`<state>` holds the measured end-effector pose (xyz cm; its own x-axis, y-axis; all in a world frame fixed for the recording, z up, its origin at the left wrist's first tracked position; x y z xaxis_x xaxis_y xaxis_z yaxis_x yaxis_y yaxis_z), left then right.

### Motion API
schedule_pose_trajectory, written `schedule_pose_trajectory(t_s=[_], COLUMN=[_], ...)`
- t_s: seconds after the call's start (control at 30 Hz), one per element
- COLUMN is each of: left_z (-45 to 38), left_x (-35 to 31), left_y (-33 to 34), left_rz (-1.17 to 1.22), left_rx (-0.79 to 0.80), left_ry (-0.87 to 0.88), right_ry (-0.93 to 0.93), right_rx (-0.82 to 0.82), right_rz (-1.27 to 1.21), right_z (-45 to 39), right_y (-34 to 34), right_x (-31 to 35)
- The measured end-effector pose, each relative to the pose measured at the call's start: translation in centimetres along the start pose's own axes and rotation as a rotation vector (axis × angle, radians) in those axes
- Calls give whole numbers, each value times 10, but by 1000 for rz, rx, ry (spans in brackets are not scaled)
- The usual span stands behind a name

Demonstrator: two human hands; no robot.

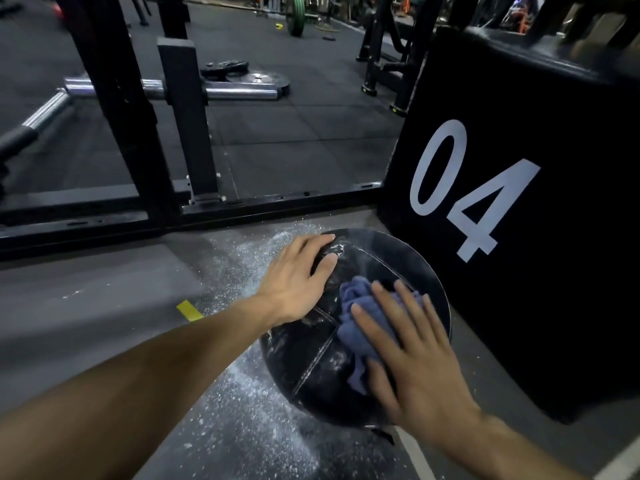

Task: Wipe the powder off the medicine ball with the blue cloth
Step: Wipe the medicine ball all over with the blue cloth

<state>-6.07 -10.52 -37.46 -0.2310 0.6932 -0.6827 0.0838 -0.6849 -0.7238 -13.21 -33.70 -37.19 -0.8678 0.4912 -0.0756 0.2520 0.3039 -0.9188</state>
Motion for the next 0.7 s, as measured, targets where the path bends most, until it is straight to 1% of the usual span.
schedule_pose_trajectory(t_s=[0.07,0.17,0.23,0.33,0.43,0.5,0.57,0.63,0.7], left_z=[5,17,26,39,51,53,42,25,10], left_x=[0,4,8,15,21,22,22,20,18], left_y=[-3,-5,-6,-8,-9,-13,-20,-24,-15], left_rz=[-32,-134,-194,-253,-281,-253,-203,-182,-158], left_rx=[-3,-61,-99,-152,-213,-243,-266,-240,-141], left_ry=[22,63,92,132,199,253,288,266,226], right_ry=[163,444,562,580,599,580,571,559,546], right_rx=[-32,-23,-18,18,115,146,153,170,176], right_rz=[-56,-180,-266,-304,-323,-351,-439,-457,-410], right_z=[-11,-34,-50,-72,-90,-100,-105,-106,-105], right_y=[-6,-13,-15,-17,-15,-15,-5,-3,-7], right_x=[-20,-51,-74,-98,-113,-122,-139,-146,-145])
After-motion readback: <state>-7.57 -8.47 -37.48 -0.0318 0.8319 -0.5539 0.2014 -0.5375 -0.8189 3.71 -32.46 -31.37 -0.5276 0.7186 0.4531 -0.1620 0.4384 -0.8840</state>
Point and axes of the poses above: each hand's wrist, its own z-axis away from the middle knuckle, its own y-axis out of the palm, x = y × z, the point moved 3 cm from there along -z, towards the middle knuckle, and after that the axes turned 15 degrees about -y, right-handed, at the moved point
